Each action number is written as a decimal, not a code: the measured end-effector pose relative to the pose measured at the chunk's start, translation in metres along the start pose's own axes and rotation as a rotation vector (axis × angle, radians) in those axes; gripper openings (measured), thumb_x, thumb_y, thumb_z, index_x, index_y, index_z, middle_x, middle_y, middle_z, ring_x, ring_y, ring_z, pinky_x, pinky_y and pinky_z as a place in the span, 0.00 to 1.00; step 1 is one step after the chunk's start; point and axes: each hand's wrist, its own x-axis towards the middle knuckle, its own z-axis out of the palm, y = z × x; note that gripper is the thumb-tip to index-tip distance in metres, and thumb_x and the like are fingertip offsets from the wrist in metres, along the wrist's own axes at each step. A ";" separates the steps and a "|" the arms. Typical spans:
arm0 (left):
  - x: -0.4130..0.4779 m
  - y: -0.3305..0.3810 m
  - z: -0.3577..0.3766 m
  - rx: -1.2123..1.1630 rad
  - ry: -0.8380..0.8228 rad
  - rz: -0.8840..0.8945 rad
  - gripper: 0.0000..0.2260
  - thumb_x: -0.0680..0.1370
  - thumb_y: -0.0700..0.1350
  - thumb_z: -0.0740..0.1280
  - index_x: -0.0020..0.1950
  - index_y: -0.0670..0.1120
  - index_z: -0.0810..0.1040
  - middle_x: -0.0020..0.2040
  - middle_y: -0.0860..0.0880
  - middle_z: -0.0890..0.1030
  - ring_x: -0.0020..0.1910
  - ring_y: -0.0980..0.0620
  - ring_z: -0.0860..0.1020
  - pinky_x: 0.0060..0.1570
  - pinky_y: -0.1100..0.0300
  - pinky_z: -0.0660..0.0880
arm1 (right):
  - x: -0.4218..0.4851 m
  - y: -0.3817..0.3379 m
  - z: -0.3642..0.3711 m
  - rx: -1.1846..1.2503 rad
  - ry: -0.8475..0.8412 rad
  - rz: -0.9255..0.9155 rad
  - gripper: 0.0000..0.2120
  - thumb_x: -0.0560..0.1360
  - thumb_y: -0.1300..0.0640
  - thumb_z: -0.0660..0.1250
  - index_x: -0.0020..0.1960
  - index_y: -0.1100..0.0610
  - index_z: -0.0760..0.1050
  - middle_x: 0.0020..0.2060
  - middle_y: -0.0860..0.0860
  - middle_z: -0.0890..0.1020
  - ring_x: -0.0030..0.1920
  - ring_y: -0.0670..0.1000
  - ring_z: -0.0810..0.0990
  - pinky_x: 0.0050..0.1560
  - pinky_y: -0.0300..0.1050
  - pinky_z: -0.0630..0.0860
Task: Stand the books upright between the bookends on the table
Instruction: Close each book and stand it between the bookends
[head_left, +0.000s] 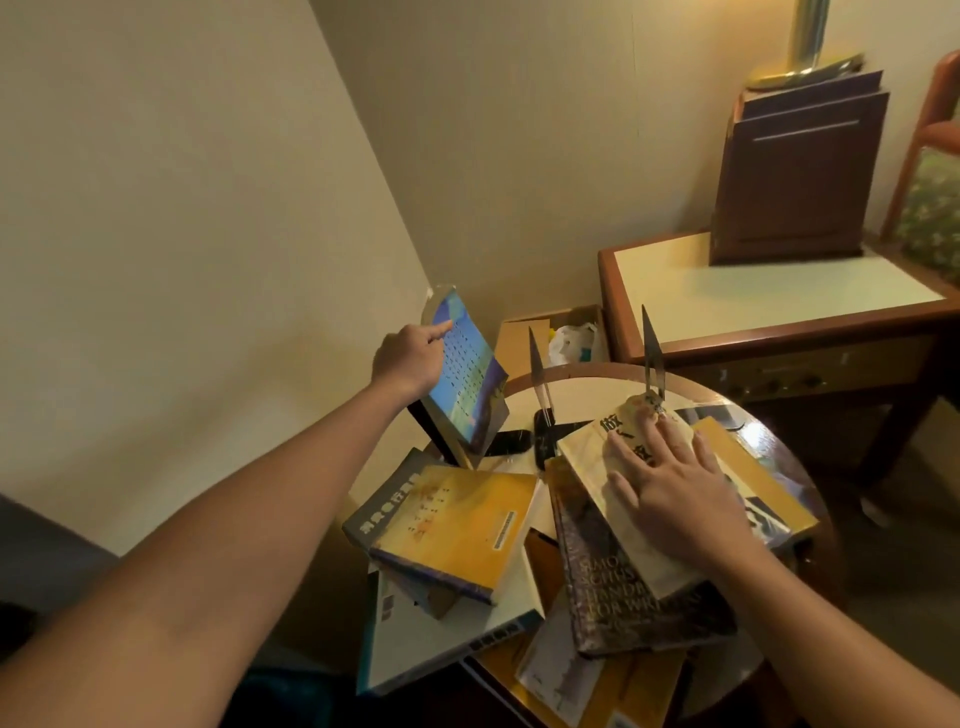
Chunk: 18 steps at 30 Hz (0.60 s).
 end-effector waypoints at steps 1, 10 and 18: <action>0.003 -0.002 0.008 0.042 -0.008 -0.008 0.19 0.84 0.46 0.54 0.71 0.59 0.75 0.55 0.47 0.85 0.42 0.41 0.80 0.43 0.52 0.75 | 0.000 -0.001 -0.001 -0.004 -0.002 -0.001 0.29 0.81 0.35 0.37 0.79 0.40 0.36 0.79 0.53 0.36 0.78 0.55 0.32 0.78 0.60 0.37; 0.012 -0.033 0.069 0.296 -0.122 0.065 0.20 0.85 0.46 0.52 0.76 0.60 0.68 0.83 0.51 0.48 0.81 0.45 0.46 0.76 0.35 0.50 | 0.002 -0.002 -0.002 -0.026 -0.030 0.009 0.28 0.80 0.35 0.34 0.78 0.38 0.32 0.78 0.53 0.35 0.77 0.56 0.31 0.78 0.61 0.38; 0.016 -0.045 0.078 0.357 -0.079 0.191 0.22 0.85 0.47 0.56 0.79 0.61 0.62 0.83 0.51 0.48 0.81 0.48 0.42 0.76 0.35 0.43 | 0.002 -0.004 -0.004 -0.032 -0.028 0.010 0.27 0.81 0.35 0.35 0.78 0.38 0.33 0.78 0.53 0.35 0.77 0.55 0.30 0.78 0.59 0.36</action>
